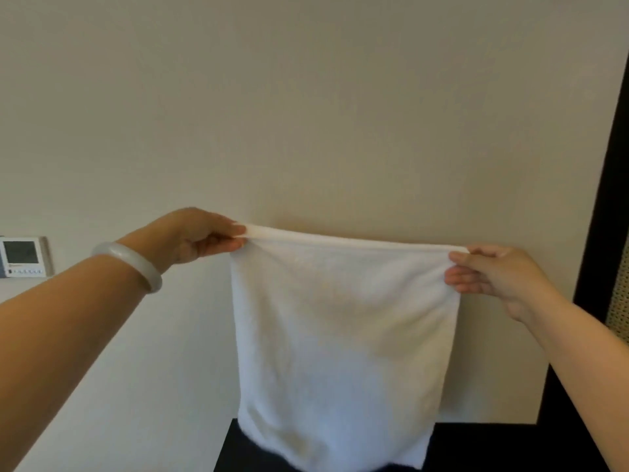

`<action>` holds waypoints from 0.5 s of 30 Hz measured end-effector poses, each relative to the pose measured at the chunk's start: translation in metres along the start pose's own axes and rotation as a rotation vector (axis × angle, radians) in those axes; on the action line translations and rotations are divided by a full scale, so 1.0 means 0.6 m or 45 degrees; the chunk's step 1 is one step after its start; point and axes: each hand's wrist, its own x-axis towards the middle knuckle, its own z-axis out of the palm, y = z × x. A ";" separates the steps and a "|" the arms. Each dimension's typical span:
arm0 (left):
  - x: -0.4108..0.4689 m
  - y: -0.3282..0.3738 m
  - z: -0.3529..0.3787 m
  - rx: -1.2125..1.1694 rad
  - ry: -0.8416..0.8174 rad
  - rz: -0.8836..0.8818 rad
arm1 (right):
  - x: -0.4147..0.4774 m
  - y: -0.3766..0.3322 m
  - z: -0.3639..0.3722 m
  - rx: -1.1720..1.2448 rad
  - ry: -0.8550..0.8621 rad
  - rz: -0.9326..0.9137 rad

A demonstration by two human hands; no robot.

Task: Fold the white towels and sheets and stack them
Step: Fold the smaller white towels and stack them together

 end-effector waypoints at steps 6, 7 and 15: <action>-0.073 -0.074 -0.034 0.097 -0.076 0.042 | -0.070 0.038 -0.037 0.165 -0.116 0.047; -0.086 -0.123 -0.037 0.135 -0.069 -0.002 | -0.091 0.074 -0.043 0.179 -0.124 0.134; -0.241 -0.567 -0.024 0.594 -0.049 -0.571 | -0.310 0.413 -0.044 -0.126 0.034 0.992</action>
